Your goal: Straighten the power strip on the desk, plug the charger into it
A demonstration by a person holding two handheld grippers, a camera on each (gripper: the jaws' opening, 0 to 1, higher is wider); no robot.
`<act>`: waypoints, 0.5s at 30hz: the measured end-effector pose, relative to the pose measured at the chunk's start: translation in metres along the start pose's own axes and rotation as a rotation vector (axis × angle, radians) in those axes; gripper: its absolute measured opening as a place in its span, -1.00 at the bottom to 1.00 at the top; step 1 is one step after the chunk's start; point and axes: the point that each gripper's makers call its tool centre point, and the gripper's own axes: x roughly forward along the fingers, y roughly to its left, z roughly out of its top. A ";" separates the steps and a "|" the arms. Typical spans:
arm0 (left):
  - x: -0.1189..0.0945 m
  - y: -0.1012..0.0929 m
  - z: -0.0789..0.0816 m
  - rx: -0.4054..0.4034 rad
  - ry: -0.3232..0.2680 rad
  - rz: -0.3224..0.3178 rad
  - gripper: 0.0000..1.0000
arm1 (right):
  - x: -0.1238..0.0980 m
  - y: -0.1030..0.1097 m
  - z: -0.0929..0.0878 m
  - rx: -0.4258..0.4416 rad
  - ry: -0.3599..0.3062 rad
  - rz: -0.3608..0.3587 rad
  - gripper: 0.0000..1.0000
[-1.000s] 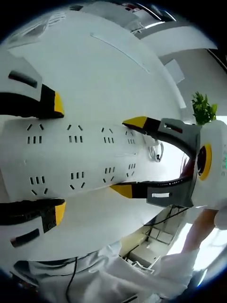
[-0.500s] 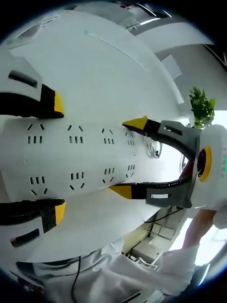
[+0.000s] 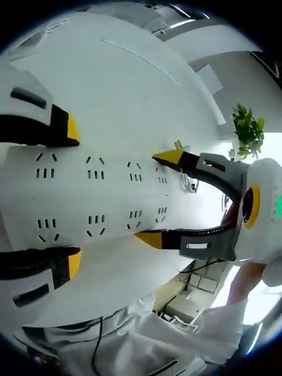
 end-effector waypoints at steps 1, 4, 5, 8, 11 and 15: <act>0.000 0.000 0.000 0.002 0.000 -0.001 0.42 | 0.000 0.000 0.000 0.002 0.000 0.000 0.29; 0.000 0.000 0.000 0.006 -0.002 -0.004 0.42 | 0.000 0.000 0.000 0.008 -0.002 -0.003 0.29; 0.000 -0.001 0.000 0.009 -0.003 -0.005 0.41 | 0.000 0.001 0.000 0.010 -0.003 -0.004 0.29; 0.000 -0.001 0.000 0.011 -0.006 -0.008 0.42 | 0.000 0.001 0.000 0.011 -0.007 -0.005 0.29; 0.000 -0.001 0.000 0.013 -0.006 -0.008 0.41 | 0.000 0.001 0.000 0.010 -0.009 -0.005 0.29; 0.000 -0.001 -0.001 0.014 -0.005 -0.009 0.41 | 0.000 0.001 0.000 0.006 -0.013 -0.004 0.30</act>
